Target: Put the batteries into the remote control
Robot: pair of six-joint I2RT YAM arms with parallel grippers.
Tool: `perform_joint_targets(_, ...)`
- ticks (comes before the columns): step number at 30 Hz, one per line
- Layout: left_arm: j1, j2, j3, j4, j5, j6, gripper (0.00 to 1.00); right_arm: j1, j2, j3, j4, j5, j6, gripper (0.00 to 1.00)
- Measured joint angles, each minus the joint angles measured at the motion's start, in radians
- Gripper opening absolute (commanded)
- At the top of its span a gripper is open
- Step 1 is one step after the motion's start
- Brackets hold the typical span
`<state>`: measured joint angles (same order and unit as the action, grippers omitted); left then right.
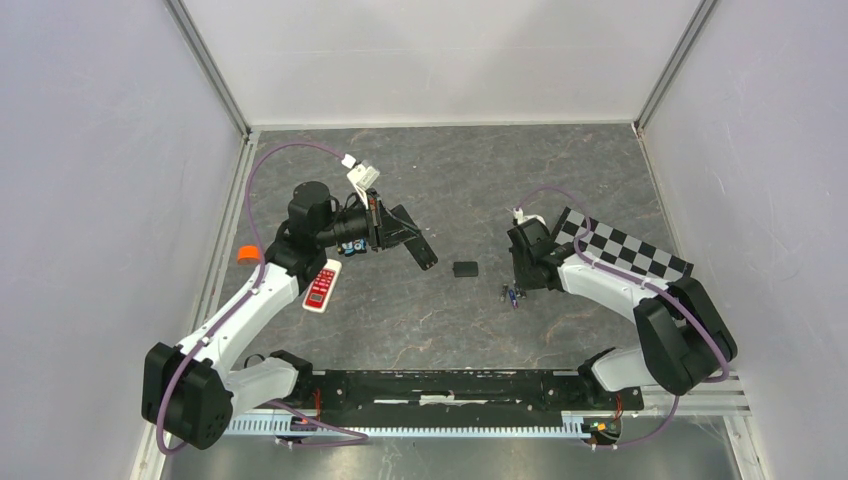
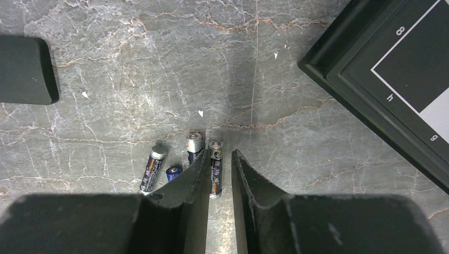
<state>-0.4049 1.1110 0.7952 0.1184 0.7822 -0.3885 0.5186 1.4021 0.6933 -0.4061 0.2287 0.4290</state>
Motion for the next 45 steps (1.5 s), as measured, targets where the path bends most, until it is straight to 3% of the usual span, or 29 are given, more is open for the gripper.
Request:
perform_joint_targets(7,0.0,-0.002,0.0,-0.014,-0.004,0.0,0.02,0.0,-0.013,0.0,0.013,-0.027,-0.011,0.44)
perform_joint_targets(11,0.0,-0.014,0.0,-0.017,-0.004,0.0,0.02,0.0,-0.058,0.0,0.025,-0.042,-0.021,0.46)
perform_joint_targets(19,0.0,-0.027,0.0,-0.019,-0.004,0.001,0.02,0.0,-0.086,-0.001,0.032,-0.07,-0.046,0.34)
perform_joint_targets(28,0.0,-0.027,0.0,-0.019,-0.003,0.001,0.02,0.0,-0.078,-0.004,-0.002,0.008,-0.031,0.33)
perform_joint_targets(39,0.0,-0.047,0.0,-0.019,-0.006,0.001,0.02,0.0,-0.026,-0.046,0.03,0.001,0.005,0.26)
perform_joint_targets(45,0.0,-0.05,0.0,-0.019,-0.006,0.001,0.02,0.0,-0.013,-0.045,0.053,0.002,0.014,0.07)
